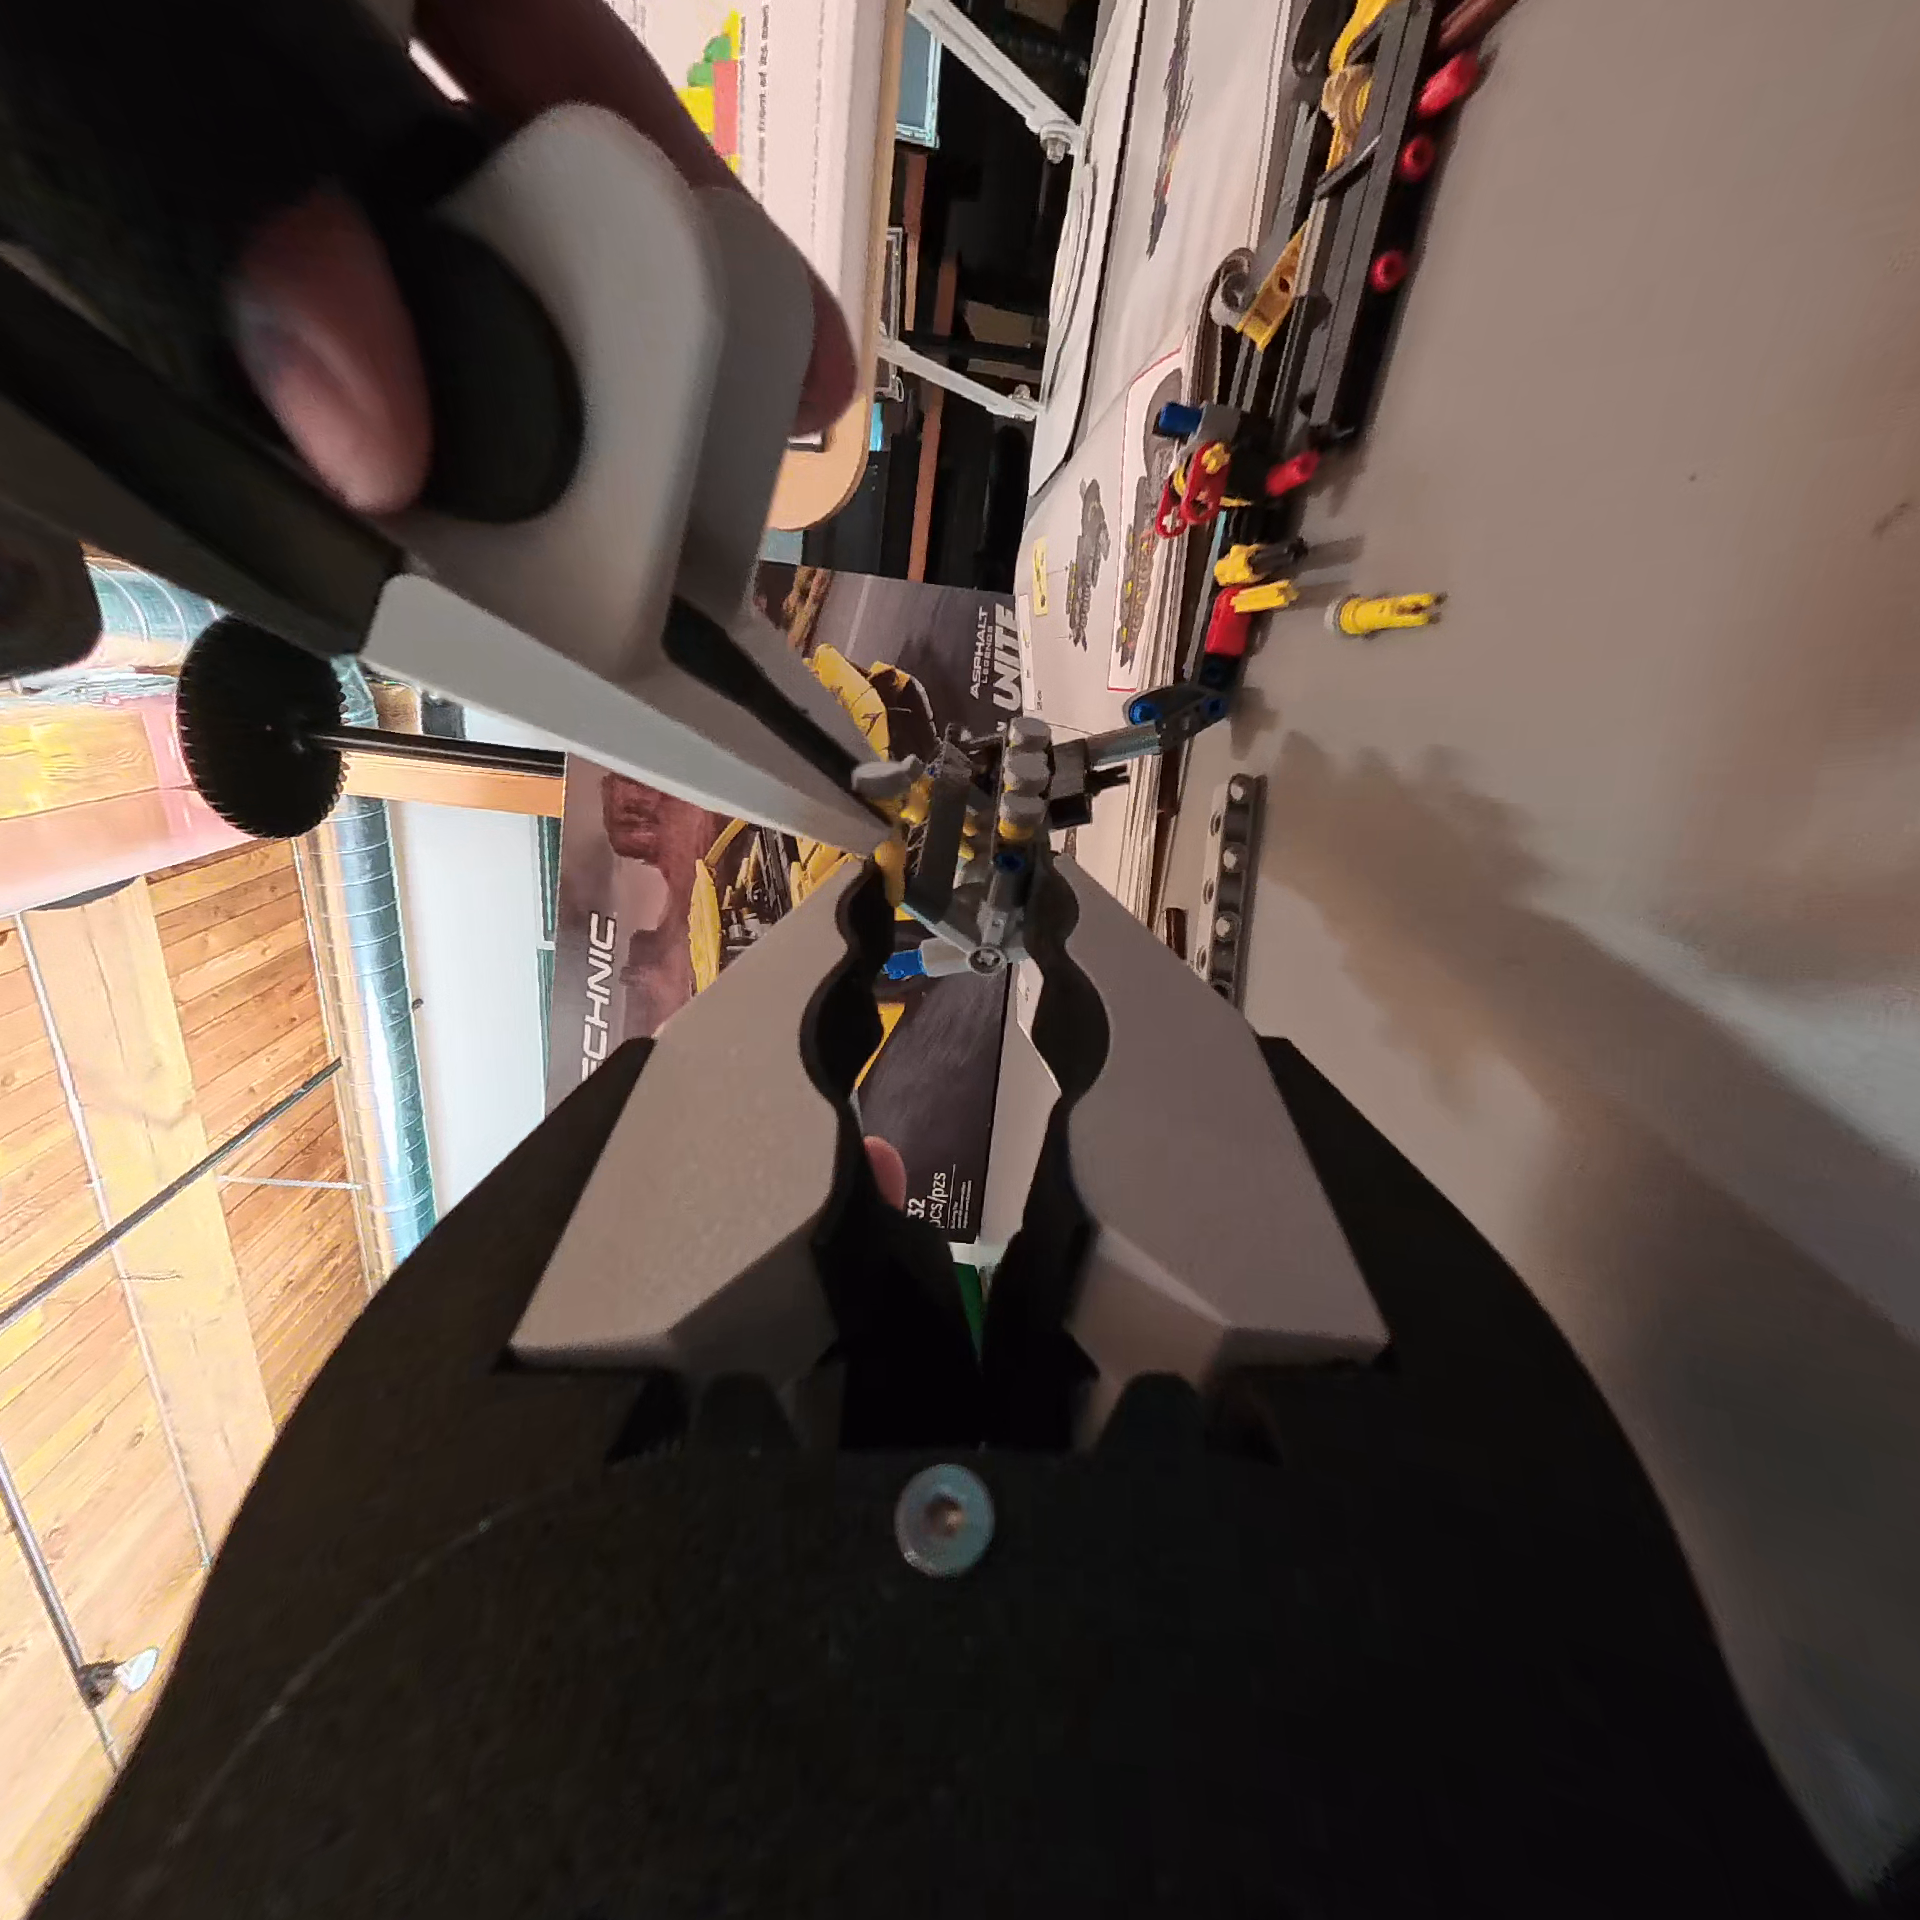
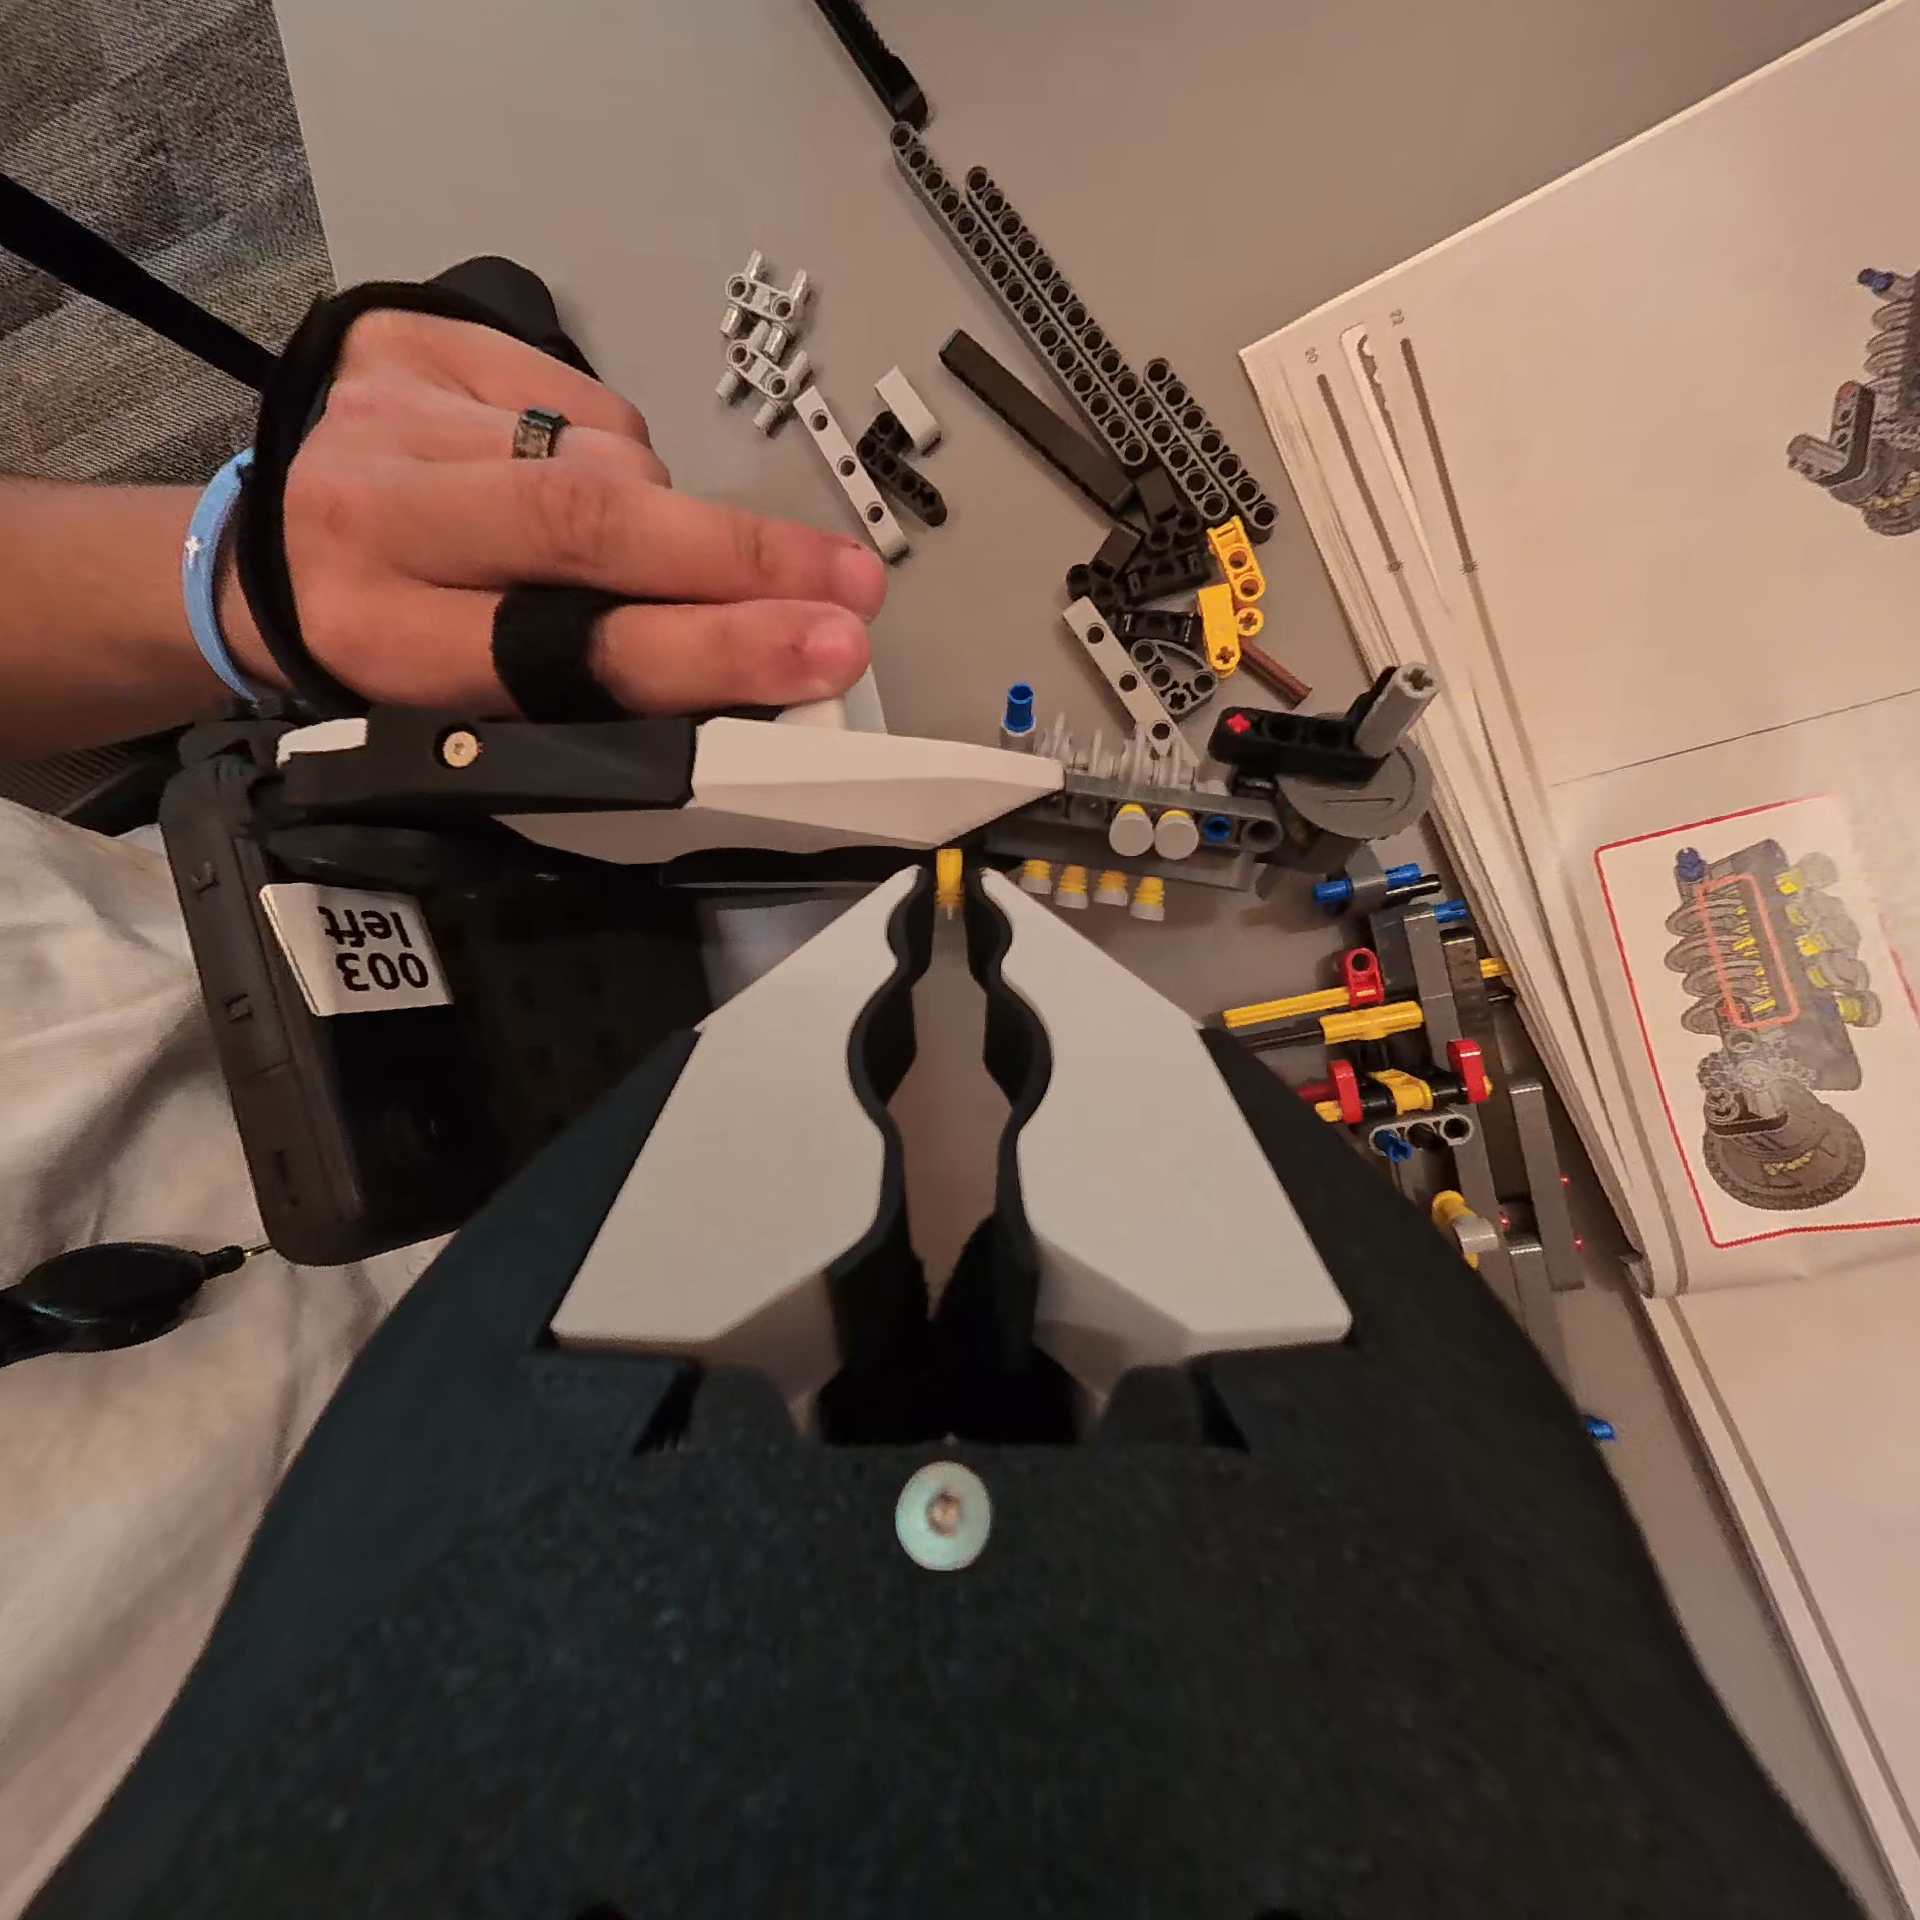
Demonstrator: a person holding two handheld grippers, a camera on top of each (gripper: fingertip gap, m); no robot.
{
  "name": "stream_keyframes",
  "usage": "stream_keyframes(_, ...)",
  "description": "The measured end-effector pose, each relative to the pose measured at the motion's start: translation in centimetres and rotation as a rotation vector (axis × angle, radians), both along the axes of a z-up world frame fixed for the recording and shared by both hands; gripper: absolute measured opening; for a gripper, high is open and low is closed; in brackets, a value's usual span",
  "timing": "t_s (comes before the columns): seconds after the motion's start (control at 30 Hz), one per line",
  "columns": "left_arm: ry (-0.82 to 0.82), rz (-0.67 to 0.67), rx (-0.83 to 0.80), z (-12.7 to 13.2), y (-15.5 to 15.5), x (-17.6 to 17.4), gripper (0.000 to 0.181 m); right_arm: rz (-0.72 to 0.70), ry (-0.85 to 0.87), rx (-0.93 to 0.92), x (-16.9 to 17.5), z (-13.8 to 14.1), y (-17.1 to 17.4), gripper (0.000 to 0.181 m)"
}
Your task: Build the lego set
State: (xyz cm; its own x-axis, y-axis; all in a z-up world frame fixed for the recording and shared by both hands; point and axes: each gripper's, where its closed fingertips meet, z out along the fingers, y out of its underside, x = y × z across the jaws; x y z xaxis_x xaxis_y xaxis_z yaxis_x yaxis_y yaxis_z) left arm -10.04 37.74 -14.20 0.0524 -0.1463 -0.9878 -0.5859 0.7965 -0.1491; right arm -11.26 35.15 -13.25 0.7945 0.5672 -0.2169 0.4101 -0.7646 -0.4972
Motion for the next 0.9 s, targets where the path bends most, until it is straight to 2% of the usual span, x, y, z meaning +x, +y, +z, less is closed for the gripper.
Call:
stream_keyframes(0.03, 0.000, 0.002, -0.002, 0.0, 0.0, 0.0, 0.023, 0.000, 0.001, 0.003, 0.0, 0.1, 0.0, 0.005)
stream_keyframes(0.3, 0.013, 0.007, -0.002, -0.3, 0.1, 0.1, 0.023, -0.011, 0.007, 0.002, 0.6, -0.1, 0.1, 0.005)
stream_keyframes(0.43, 0.012, 0.007, 0.020, -0.1, 0.1, 0.1, 0.023, -0.041, -0.077, 0.014, 2.5, 0.3, 0.8, 0.005)
stream_keyframes(0.6, 0.005, 0.018, 0.013, 0.0, 0.3, 0.0, 0.023, -0.013, -0.125, -0.029, 2.6, 0.4, 0.6, 0.005)
stream_keyframes(0.67, -0.032, 0.057, -0.024, 0.5, 1.3, -0.5, 0.023, 0.004, -0.158, -0.035, 3.4, -0.7, -0.1, 0.005)
stream_keyframes(0.73, -0.069, 0.097, -0.080, 0.8, 2.3, -1.0, 0.023, 0.020, -0.192, -0.066, 4.8, -3.0, -1.4, 0.005)
stream_keyframes(0.83, -0.113, 0.126, -0.137, 1.2, 3.2, -1.4, 0.023, 0.024, -0.143, -0.091, 5.6, -6.0, -4.0, 0.005)
stream_keyframes(0.9, -0.118, 0.119, -0.156, 1.2, 3.2, -1.4, 0.023, 0.021, -0.127, -0.056, 5.7, -7.2, -5.1, 0.005)
